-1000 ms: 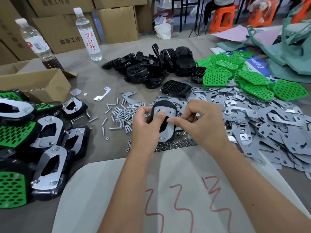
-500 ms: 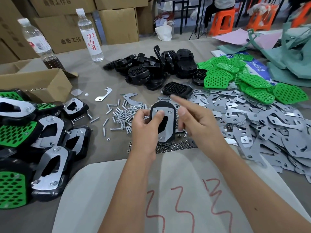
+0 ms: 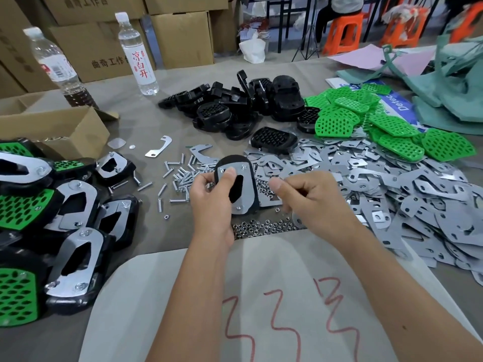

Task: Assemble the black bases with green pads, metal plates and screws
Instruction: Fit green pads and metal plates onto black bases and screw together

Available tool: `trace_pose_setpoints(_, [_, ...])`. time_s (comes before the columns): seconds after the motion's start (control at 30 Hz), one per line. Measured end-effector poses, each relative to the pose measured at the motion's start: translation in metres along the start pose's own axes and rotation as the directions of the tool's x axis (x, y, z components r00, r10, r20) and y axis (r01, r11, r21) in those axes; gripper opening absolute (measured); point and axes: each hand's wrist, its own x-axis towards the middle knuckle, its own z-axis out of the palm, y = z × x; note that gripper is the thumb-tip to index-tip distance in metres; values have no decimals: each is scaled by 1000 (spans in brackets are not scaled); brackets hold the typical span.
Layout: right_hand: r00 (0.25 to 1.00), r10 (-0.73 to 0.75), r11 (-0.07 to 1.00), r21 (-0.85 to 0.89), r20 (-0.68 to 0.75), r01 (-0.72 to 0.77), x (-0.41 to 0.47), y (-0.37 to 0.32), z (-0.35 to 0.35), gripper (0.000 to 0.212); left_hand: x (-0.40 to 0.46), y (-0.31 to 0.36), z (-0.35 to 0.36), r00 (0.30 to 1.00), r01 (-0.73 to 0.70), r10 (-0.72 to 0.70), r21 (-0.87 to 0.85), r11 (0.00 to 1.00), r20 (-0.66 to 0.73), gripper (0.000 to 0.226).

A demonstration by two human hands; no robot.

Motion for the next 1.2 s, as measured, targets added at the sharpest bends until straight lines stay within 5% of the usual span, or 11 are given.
trace_pose_setpoints(0.13, [986, 23, 906, -420, 164, 49, 9, 10, -22, 16, -8, 5, 1, 1000, 0, -1, 29, 1000, 26, 34])
trace_pose_setpoints(0.43, [975, 115, 818, -575, 191, 16, 11, 10, -13, 20, -9, 6, -1, 997, 22, -29, 99, 995, 67, 24])
trace_pose_setpoints(0.57, [998, 68, 948, -311, -12, -68, 9, 10, -14, 18, -3, 8, -7, 988, 58, -74, 120, 991, 134, 12])
trace_pose_setpoints(0.7, [974, 10, 999, 37, -226, -2, 11, 3, -15, 17, -6, 11, -7, 970, 0, -47, 193, 981, 238, 20])
trace_pose_setpoints(0.97, [934, -322, 896, -369, -157, 247, 10, -1, 8, 25, -8, 4, -4, 946, -200, 97, 319, 926, 311, 27])
trace_pose_setpoints(1.2, [936, -275, 941, -261, -220, 215, 9, 4, 8, 20, -10, 6, -4, 940, -191, 94, 279, 941, 328, 24])
